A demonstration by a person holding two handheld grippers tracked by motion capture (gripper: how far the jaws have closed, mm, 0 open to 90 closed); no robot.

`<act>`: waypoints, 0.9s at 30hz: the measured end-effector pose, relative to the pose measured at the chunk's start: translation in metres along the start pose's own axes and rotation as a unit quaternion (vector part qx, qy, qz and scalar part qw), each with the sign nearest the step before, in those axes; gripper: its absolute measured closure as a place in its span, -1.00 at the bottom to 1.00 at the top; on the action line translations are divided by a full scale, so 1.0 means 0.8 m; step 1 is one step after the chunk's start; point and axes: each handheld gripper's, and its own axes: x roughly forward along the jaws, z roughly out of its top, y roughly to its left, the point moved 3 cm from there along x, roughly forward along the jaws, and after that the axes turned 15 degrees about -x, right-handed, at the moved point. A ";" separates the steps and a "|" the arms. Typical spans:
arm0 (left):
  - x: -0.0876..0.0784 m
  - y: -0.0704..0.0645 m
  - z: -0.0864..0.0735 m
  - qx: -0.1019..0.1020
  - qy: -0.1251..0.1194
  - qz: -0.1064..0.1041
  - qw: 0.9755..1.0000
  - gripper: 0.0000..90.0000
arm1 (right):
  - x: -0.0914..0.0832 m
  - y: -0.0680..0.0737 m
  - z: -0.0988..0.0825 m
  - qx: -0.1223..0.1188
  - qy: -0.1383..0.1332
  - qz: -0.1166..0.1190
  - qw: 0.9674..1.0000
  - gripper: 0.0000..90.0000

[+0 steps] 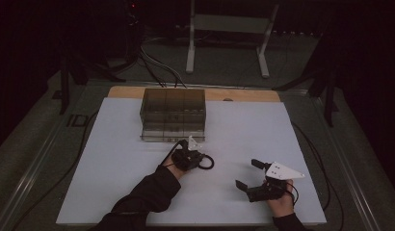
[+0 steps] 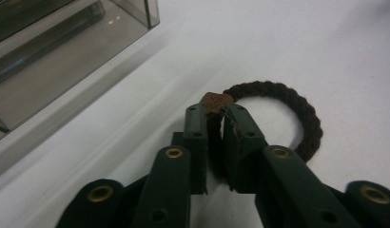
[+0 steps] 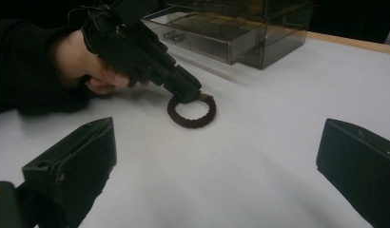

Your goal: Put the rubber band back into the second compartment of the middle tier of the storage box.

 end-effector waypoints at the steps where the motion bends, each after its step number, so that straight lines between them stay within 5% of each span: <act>1: 0.000 0.000 0.000 0.000 -0.001 0.000 1.000 0.85 | 0.000 0.000 0.000 0.000 0.001 0.000 1.000 -1.00; 27: -0.028 -0.007 0.013 0.013 -0.021 -0.020 1.000 0.95 | 0.000 0.001 0.001 -0.001 0.000 0.002 1.000 -1.00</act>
